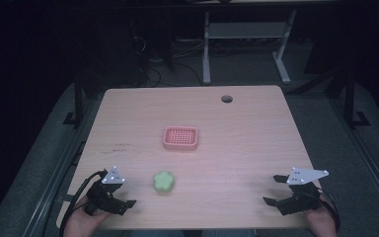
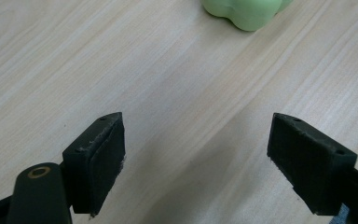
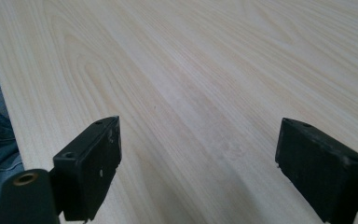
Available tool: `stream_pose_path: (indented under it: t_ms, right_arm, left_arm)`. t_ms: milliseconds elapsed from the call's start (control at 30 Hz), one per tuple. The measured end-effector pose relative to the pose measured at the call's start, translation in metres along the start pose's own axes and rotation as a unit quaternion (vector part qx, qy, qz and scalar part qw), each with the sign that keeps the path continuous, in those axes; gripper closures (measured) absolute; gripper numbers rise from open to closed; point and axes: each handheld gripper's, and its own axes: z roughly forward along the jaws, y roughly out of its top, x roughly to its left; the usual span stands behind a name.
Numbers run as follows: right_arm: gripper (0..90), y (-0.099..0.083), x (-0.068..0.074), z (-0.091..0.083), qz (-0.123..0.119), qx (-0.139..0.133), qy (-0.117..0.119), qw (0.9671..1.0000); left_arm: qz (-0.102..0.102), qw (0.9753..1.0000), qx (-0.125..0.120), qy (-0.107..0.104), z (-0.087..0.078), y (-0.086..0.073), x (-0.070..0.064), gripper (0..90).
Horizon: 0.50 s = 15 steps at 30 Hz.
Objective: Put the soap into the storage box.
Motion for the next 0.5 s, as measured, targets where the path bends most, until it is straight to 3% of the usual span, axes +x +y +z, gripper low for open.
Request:
stream_pose_path:
  t_ms: [500]
  right_arm:
    - [13.8, 0.0012, 0.0031, 0.0009, -0.007, 0.0, 0.004, 1.0]
  left_arm:
    - [0.006, 1.0, 0.001, 0.001, 0.002, 0.0031, -0.004, 18.6]
